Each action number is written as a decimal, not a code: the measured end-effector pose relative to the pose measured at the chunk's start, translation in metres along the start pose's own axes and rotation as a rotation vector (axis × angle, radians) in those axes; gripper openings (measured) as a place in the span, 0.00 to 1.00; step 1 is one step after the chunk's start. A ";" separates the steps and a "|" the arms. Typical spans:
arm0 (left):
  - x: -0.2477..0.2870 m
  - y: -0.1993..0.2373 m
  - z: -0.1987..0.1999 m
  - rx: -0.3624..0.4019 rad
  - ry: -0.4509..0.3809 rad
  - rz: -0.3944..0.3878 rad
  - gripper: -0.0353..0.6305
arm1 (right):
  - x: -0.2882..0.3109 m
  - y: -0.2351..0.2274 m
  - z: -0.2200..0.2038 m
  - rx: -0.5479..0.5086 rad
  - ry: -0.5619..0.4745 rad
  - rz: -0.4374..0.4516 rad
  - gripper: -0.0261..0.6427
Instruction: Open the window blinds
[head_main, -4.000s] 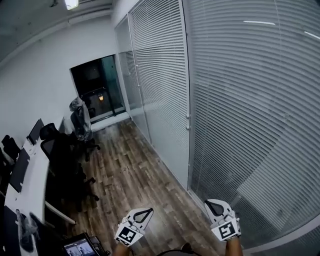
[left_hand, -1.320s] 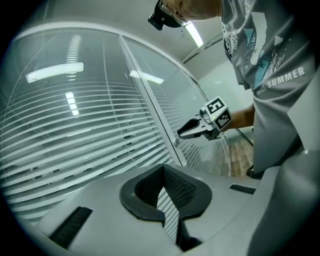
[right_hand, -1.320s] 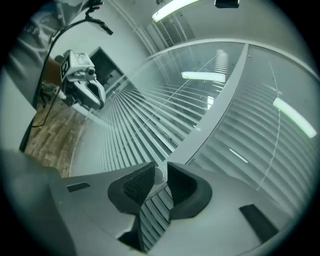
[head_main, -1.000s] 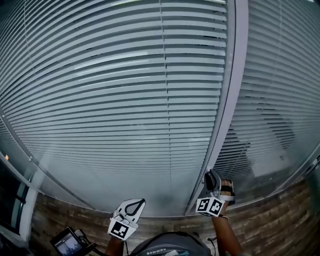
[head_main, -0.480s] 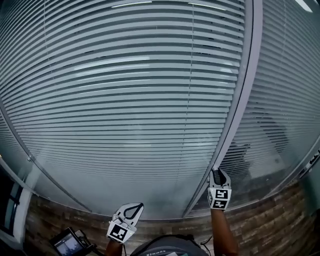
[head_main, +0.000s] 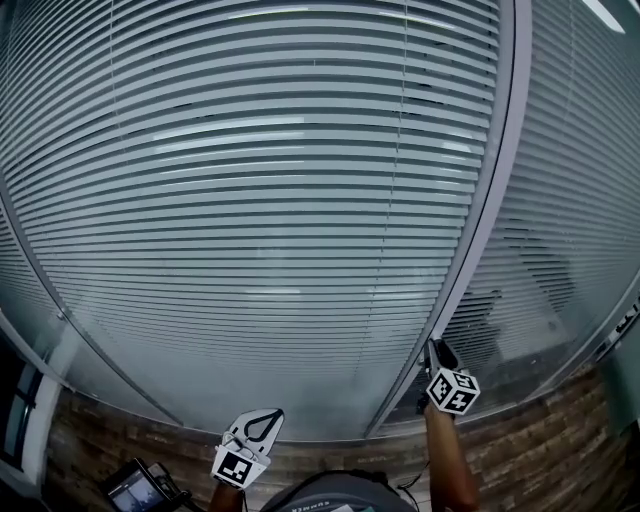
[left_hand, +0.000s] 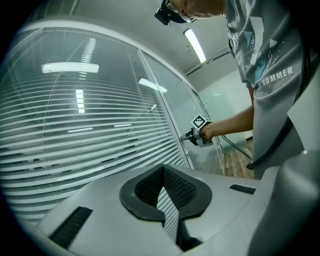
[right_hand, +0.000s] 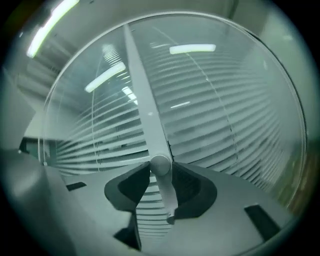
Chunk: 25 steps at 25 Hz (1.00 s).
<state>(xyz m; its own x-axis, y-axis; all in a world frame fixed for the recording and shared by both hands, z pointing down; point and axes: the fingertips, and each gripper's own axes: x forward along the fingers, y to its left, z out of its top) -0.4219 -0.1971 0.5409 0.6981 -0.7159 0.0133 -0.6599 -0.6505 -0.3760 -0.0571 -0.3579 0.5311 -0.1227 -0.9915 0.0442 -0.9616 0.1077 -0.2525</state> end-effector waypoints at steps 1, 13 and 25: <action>-0.001 0.001 -0.001 -0.004 0.002 0.002 0.05 | -0.002 0.001 0.000 -0.048 0.004 -0.012 0.18; 0.008 0.002 -0.009 -0.011 0.016 -0.011 0.05 | 0.008 -0.008 0.012 0.193 -0.050 -0.016 0.18; 0.013 -0.002 -0.019 -0.014 0.026 -0.029 0.05 | 0.006 0.025 -0.007 -1.243 0.156 -0.180 0.18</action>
<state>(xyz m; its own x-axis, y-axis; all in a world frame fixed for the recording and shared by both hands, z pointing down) -0.4170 -0.2096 0.5593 0.7100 -0.7026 0.0481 -0.6432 -0.6747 -0.3620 -0.0833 -0.3607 0.5318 0.0873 -0.9892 0.1176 -0.5386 0.0525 0.8409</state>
